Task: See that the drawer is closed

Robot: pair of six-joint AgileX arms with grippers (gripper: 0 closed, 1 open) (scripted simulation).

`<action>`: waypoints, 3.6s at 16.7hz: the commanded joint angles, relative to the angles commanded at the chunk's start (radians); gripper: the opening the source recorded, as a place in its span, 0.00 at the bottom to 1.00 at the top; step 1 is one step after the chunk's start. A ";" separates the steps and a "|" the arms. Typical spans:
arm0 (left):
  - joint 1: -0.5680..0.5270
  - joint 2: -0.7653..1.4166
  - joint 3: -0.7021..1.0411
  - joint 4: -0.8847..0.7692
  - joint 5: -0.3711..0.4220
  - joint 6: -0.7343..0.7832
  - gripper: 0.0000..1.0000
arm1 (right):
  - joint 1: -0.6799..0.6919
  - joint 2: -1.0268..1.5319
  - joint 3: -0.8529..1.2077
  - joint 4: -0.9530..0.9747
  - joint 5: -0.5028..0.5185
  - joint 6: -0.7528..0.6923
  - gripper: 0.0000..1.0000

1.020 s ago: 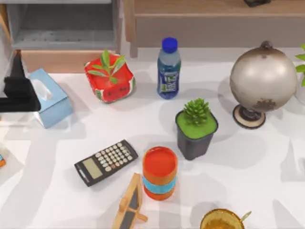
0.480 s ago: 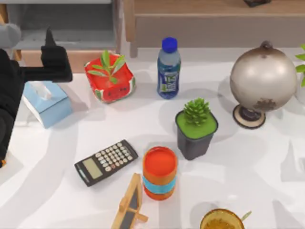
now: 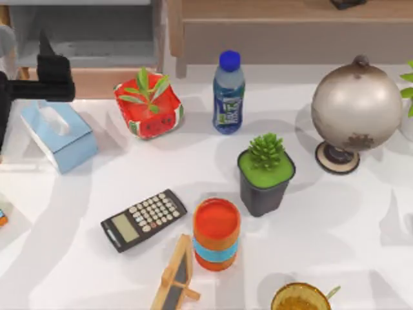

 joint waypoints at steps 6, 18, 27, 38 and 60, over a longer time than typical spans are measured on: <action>0.354 0.199 -0.019 0.283 0.263 0.380 1.00 | 0.000 0.000 0.000 0.000 0.000 0.000 1.00; 0.995 0.784 -0.056 0.849 0.959 1.274 1.00 | 0.000 0.000 0.000 0.000 0.000 0.000 1.00; 1.026 0.949 -0.027 0.923 1.113 1.434 1.00 | 0.000 0.000 0.000 0.000 0.000 0.000 1.00; 0.965 0.980 0.051 0.878 1.054 1.433 1.00 | 0.000 0.000 0.000 0.000 0.000 0.000 1.00; 0.968 0.990 0.050 0.868 1.054 1.430 0.00 | 0.000 0.000 0.000 0.000 0.000 0.000 1.00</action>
